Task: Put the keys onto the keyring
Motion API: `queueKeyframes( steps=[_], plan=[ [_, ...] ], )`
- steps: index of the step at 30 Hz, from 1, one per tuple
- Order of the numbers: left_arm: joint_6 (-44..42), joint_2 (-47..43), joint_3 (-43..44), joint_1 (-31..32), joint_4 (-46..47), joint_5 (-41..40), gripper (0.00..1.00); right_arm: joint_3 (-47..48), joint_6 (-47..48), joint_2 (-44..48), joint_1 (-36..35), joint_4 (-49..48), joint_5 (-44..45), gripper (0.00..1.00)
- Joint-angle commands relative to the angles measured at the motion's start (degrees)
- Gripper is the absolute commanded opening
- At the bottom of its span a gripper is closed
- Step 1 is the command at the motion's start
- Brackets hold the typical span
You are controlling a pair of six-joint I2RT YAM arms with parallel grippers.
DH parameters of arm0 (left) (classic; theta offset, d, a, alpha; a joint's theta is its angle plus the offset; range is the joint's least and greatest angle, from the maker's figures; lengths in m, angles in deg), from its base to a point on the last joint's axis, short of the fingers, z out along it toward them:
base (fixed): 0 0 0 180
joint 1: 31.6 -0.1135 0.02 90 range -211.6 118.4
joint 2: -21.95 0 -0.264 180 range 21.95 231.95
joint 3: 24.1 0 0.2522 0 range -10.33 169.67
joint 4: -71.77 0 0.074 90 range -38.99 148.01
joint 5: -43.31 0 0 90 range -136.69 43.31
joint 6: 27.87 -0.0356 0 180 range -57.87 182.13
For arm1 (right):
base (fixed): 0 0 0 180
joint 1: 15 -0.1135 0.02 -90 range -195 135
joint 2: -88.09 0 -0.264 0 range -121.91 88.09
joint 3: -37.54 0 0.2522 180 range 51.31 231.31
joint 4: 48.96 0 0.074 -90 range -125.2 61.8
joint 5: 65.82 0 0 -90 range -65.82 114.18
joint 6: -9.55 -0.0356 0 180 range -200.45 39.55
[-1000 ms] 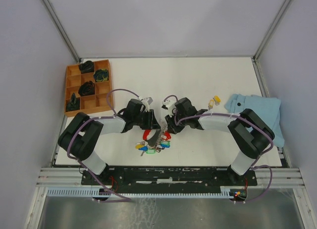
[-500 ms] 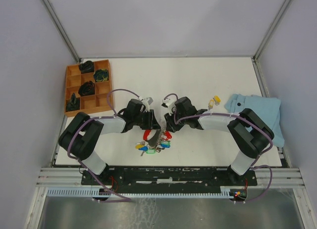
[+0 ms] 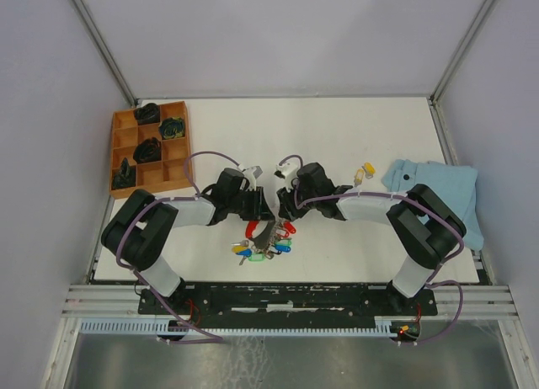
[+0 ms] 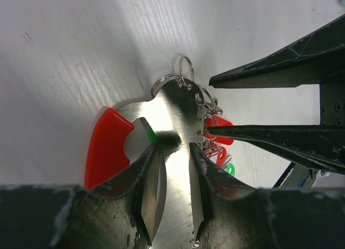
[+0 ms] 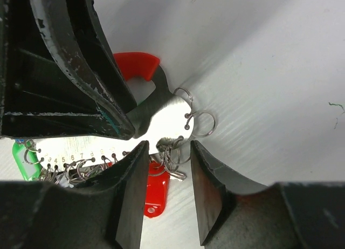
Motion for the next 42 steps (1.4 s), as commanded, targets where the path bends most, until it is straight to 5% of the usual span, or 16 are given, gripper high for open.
queueKeyframes(
  steps=[1,42],
  plan=[
    [-3.57,1.65,0.36,0.33,-2.56,-1.1,0.36,0.77,0.3,3.1,-0.03,-0.31,2.39,0.45],
    [-4.14,3.41,1.15,0.47,-3.73,-1.24,0.34,0.98,2.14,6.18,3.33,7.73,6.57,0.39]
  ],
)
